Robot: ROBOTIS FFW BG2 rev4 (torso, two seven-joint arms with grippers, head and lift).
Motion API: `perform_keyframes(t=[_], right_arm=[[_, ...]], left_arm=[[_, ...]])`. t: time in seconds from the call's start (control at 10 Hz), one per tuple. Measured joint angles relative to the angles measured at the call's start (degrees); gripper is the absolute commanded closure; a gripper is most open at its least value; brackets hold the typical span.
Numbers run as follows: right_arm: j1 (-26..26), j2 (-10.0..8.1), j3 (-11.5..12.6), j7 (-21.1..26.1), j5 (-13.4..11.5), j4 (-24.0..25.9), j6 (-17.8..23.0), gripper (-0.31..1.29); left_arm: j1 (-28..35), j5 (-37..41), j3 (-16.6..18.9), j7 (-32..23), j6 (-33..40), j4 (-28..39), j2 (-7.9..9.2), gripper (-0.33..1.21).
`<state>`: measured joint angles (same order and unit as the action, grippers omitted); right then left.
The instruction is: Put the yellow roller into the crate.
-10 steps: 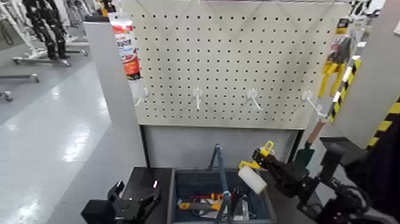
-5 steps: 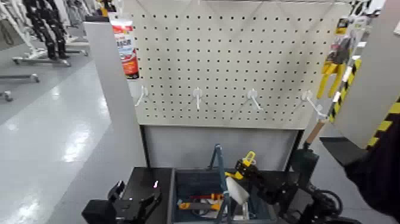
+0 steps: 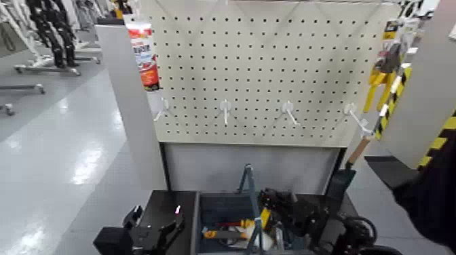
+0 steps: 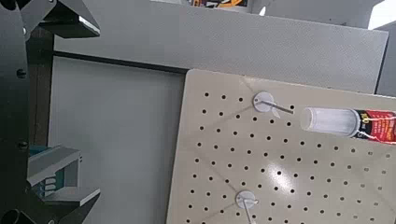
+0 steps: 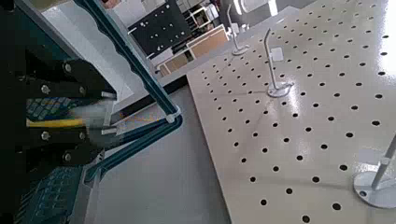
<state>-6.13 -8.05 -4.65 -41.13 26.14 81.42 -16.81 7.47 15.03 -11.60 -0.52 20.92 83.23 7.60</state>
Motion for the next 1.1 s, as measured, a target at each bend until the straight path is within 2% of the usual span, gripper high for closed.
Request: perform_keyframes(t=[0.1, 0.4, 0.6, 1.1], right_arm=[[0.03, -0.02, 0.3, 0.09, -0.61, 0.64, -0.3, 0.1], [1.24, 0.08, 2.6, 2.71, -4.97, 4.83, -2.04, 0.1], [2.5, 0.26, 3.21, 4.6, -8.21, 8.12, -1.43, 0.09], [12.66, 2.15, 4.15, 22.17, -14.54, 18.67, 8.71, 0.09]], left_arm=[[0.03, 0.0, 0.04, 0.0, 0.03, 0.01, -0.01, 0.11], [0.09, 0.0, 0.09, 0.0, 0.09, 0.09, -0.09, 0.11], [0.09, 0.0, 0.09, 0.0, 0.09, 0.09, -0.14, 0.11], [0.17, 0.0, 0.27, 0.0, 0.17, 0.17, -0.07, 0.11]])
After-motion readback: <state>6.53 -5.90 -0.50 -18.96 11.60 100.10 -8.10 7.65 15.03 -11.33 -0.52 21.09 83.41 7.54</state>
